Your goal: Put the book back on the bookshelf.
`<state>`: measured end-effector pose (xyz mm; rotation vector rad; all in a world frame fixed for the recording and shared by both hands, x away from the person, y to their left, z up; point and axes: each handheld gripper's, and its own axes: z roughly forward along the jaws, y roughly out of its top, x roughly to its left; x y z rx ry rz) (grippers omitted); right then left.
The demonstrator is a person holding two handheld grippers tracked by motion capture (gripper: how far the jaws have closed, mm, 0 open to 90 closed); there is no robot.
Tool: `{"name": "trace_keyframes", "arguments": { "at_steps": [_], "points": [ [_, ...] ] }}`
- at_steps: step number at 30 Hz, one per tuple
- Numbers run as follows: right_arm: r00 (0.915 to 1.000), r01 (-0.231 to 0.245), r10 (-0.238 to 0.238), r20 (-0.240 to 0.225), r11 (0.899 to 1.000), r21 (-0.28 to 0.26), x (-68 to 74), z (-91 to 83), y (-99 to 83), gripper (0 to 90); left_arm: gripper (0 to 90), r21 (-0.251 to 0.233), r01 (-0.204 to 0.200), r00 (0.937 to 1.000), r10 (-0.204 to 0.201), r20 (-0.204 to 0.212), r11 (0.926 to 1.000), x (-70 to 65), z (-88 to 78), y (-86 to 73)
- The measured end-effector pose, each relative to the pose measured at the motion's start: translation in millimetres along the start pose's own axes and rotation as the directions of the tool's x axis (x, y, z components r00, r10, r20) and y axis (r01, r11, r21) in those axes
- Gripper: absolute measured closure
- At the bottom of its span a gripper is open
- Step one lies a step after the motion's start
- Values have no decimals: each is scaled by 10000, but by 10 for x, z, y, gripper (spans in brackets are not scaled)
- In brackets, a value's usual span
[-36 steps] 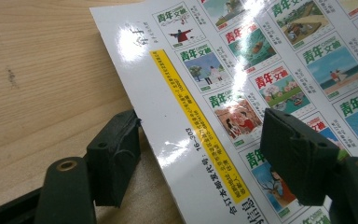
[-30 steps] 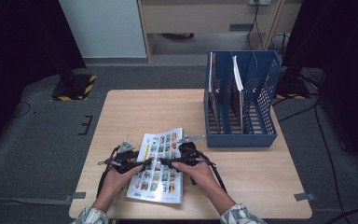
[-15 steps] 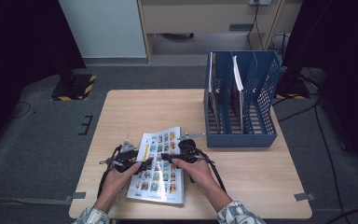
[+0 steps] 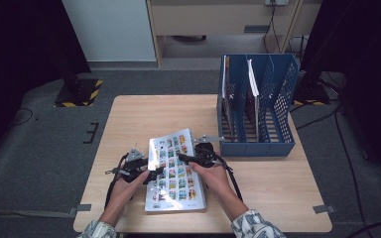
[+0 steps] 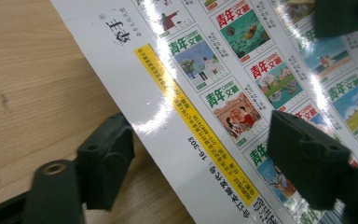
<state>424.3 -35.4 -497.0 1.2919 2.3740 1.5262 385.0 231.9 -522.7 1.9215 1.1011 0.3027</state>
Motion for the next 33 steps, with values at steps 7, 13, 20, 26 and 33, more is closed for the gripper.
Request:
{"name": "trace_keyframes", "arguments": {
  "at_steps": [7, 13, 20, 26, 33],
  "points": [
    [9980, 554, -547, 311, 9982, -226, 26, -58, 24, 692, 128, -117, 190, 9997, -188, 170, 9998, 52, -53, -2],
    [9910, 1220, -1187, 625, 9912, -512, 79, -109, 63, 698, 136, 230, 115, 9993, -123, 367, 9997, 54, -4, -13],
    [9849, 1627, -1574, 715, 9838, -754, 127, -158, 92, 702, 121, 693, -154, 9973, 103, 733, 9975, -1, 86, -33],
    [9754, 2127, -2049, 809, 9716, -1037, 177, -205, 141, 706, 106, 603, 112, 9942, -175, 1058, 9981, 2, 152, -41],
    [9711, 2356, -2284, 694, 9639, -1243, 213, -225, 145, 709, 120, 585, 65, 9853, -163, 1699, 9983, -52, 192, -47]
  ]
}}
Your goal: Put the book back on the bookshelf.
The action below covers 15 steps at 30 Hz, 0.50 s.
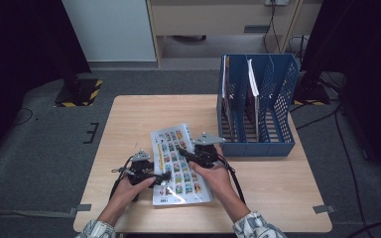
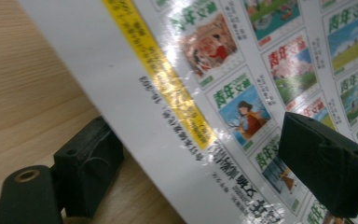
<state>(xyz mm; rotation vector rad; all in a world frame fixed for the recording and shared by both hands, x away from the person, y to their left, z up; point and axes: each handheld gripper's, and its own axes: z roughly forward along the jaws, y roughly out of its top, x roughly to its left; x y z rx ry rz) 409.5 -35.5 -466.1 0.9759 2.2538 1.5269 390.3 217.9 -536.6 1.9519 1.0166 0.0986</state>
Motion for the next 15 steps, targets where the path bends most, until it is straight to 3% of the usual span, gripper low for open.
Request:
{"name": "trace_keyframes", "arguments": {
  "at_steps": [3, 4, 5, 9, 11, 15],
  "points": [
    [10000, 83, -83, -12, 10000, -52, 20, -3, 19, 710, 172, -53, 91, 9999, -91, 106, 9999, 30, -7, 5],
    [9996, 252, -253, -95, 9996, -136, 34, -8, 32, 712, 218, -82, 488, 9987, -487, 146, 9988, 81, -30, 17],
    [9993, 334, -337, -148, 9993, -175, 43, -9, 36, 713, 257, -28, 594, 9982, -594, 104, 9982, 88, -33, 28],
    [9981, 471, -481, -377, 9985, -266, 63, -7, 37, 716, 285, 234, 656, 9978, -653, -106, 9976, 64, -23, 71],
    [9976, 452, -466, -521, 9986, -283, 66, -13, 46, 717, 337, 80, 1017, 9947, -1016, -144, 9948, 81, -60, 66],
    [9960, 451, -474, -760, 9985, -313, 74, -23, 58, 717, 435, -22, 1208, 9926, -1208, -122, 9927, 106, -102, 64]
  ]
}}
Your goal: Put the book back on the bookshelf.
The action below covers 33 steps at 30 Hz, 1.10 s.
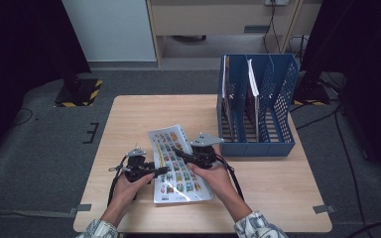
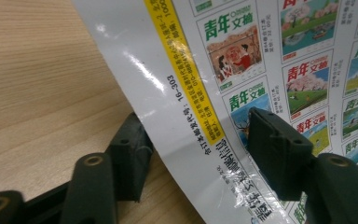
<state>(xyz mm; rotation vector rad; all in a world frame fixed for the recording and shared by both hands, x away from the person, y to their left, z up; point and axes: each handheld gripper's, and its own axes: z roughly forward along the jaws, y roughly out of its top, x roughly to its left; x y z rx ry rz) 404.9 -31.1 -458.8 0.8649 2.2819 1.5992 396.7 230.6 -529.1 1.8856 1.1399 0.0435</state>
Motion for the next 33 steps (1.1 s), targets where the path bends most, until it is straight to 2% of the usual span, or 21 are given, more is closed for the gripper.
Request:
{"name": "trace_keyframes", "arguments": {
  "at_steps": [2, 5, 8, 12, 14, 16, 18, 20, 21, 23, 25, 27, 28, 29, 30, 33],
  "points": [
    [10000, -39, 39, -24, 10000, 43, -2, 1, 7, 713, 460, -31, 175, 9998, -175, 30, 9998, 13, -9, 9],
    [9994, -229, 234, -248, 9995, 204, -16, -8, 15, 687, 542, -116, 219, 9997, -220, -57, 9997, 8, -32, 20],
    [9993, -253, 261, -264, 9992, 296, -17, -15, 18, 667, 544, -145, 35, 9998, -38, -217, 9999, -24, -25, 20],
    [9998, 26, -6, -188, 9946, 1038, 7, 40, 18, 615, 544, -114, -62, 9999, 61, -152, 9999, -32, -17, 19],
    [9994, -35, 82, -341, 9906, 1366, 7, 58, 15, 620, 545, -81, -71, 9998, 69, -185, 9999, -46, -22, 24],
    [9998, 83, -55, -206, 9903, 1384, 8, 55, 8, 664, 545, -74, -84, 9997, 82, -221, 9999, -56, -27, 28],
    [9988, 369, -410, 250, 9885, 1463, 5, 44, 4, 699, 545, -142, -36, 9998, 33, -213, 9999, -68, -39, 35],
    [9979, 308, -381, 525, 9905, 1337, -13, 29, -7, 710, 545, -141, -62, 9998, 60, -172, 9999, -62, -55, 37],
    [9978, 187, -260, 608, 9928, 1180, -32, 13, -16, 711, 544, -410, 171, 9998, -167, 92, 9990, -43, -92, 41],
    [9979, 201, -256, 596, 9957, 909, -55, -12, -22, 713, 533, -586, 212, 9995, -198, 245, 9981, -23, -109, 46],
    [9975, 315, -359, 613, 9970, 705, -49, -24, -9, 714, 508, -669, 164, 9997, -152, 188, 9976, -23, -113, 47],
    [9964, 594, -626, 572, 9967, 561, -31, -23, 13, 714, 467, -759, -340, 9994, 348, 89, 9965, -35, -104, 50],
    [9959, 726, -748, 513, 9964, 442, -12, -27, 31, 715, 431, -759, -340, 9994, 348, 89, 9965, -35, -104, 50],
    [9954, 829, -844, 452, 9959, 360, -2, -35, 45, 716, 399, -676, -657, 9967, 687, 421, 9955, -31, -79, 48],
    [9944, 945, -955, 451, 9952, 241, 5, -45, 55, 717, 372, -619, -778, 9951, 813, 568, 9950, -30, -67, 46],
    [9939, 1034, -1033, 393, 9946, -15, 10, -62, 68, 719, 258, -558, -965, 9926, 1003, 689, 9938, -38, -28, 36]
  ]
}}
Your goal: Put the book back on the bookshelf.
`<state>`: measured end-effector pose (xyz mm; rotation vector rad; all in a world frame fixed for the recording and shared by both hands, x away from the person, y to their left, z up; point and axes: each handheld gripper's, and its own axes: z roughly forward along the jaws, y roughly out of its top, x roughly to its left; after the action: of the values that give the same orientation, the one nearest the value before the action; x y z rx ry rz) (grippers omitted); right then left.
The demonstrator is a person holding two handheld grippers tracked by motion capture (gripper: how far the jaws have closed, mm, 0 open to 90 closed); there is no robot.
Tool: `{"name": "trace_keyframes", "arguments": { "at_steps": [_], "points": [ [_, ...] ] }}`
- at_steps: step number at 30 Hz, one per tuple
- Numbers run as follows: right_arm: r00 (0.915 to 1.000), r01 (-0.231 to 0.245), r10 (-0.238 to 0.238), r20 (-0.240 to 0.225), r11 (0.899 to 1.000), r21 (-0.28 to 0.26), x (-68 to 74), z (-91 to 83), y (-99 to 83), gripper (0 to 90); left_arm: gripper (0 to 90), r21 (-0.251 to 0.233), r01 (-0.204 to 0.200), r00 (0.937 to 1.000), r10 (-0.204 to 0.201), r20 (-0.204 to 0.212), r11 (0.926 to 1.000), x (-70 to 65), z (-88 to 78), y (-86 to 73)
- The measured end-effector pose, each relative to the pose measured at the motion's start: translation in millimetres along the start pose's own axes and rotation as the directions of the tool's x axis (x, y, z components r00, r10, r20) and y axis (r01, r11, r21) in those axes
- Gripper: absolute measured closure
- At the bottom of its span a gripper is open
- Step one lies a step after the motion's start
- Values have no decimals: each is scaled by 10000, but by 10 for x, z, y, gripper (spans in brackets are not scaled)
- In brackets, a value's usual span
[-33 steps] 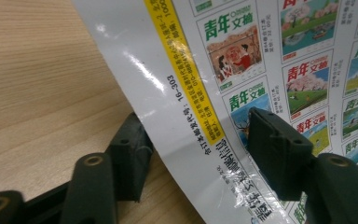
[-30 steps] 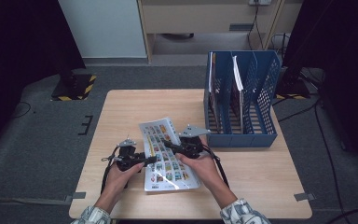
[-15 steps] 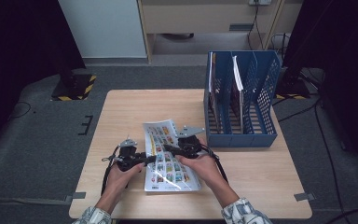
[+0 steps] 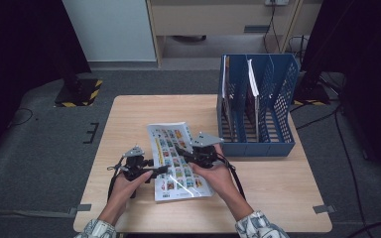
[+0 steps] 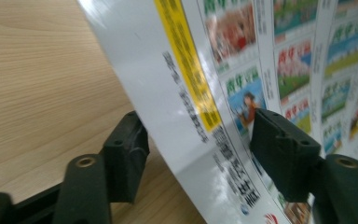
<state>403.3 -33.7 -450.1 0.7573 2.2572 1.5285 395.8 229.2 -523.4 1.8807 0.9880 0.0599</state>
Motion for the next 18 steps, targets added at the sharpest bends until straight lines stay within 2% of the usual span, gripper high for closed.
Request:
{"name": "trace_keyframes", "arguments": {
  "at_steps": [1, 2, 4, 5, 7, 9, 10, 12, 14, 15, 18],
  "points": [
    [10000, 21, -21, 5, 9999, -136, 4, -9, 7, 720, 258, 137, -31, 10000, 30, 76, 9999, -5, 25, -6],
    [9999, 101, -103, -66, 9992, -380, 9, -28, 21, 722, 217, 153, -98, 9995, 93, 316, 9998, -10, 56, -15],
    [9998, 164, -171, -128, 9983, -554, 13, -38, 37, 724, 217, 108, -98, 9985, 92, 548, 9999, -11, 73, -17],
    [9996, 217, -228, -153, 9977, -644, 16, -41, 44, 724, 275, 49, -132, 9984, 129, 546, 9999, -18, 68, -13],
    [9995, 263, -276, -179, 9971, -718, 19, -42, 47, 725, 318, 51, -203, 9987, 200, 461, 9998, -20, 62, -4],
    [9991, 324, -344, -237, 9963, -797, 26, -39, 47, 726, 379, 172, -67, 9991, 60, 416, 9998, -12, 30, 27],
    [9990, 295, -322, -298, 9958, -863, 16, -40, 35, 728, 412, 70, 44, 9991, -47, 432, 10000, -2, -2, 48],
    [9993, 221, -248, -276, 9953, -947, -5, -55, 24, 730, 481, -71, -18, 9993, 21, 376, 10000, -19, -36, 66],
    [9994, 179, -206, -276, 9953, -952, -15, -63, 20, 731, 499, -137, -117, 9994, 121, 311, 9998, -35, -52, 75],
    [9992, -80, 41, -388, 9948, -1020, -51, -83, 12, 731, 527, -210, -133, 9996, 137, 230, 9997, -55, -65, 79],
    [9990, -140, 98, -433, 9950, -984, -63, -88, 15, 728, 551, -240, -104, 9998, 108, 177, 9997, -62, -73, 85]
  ]
}}
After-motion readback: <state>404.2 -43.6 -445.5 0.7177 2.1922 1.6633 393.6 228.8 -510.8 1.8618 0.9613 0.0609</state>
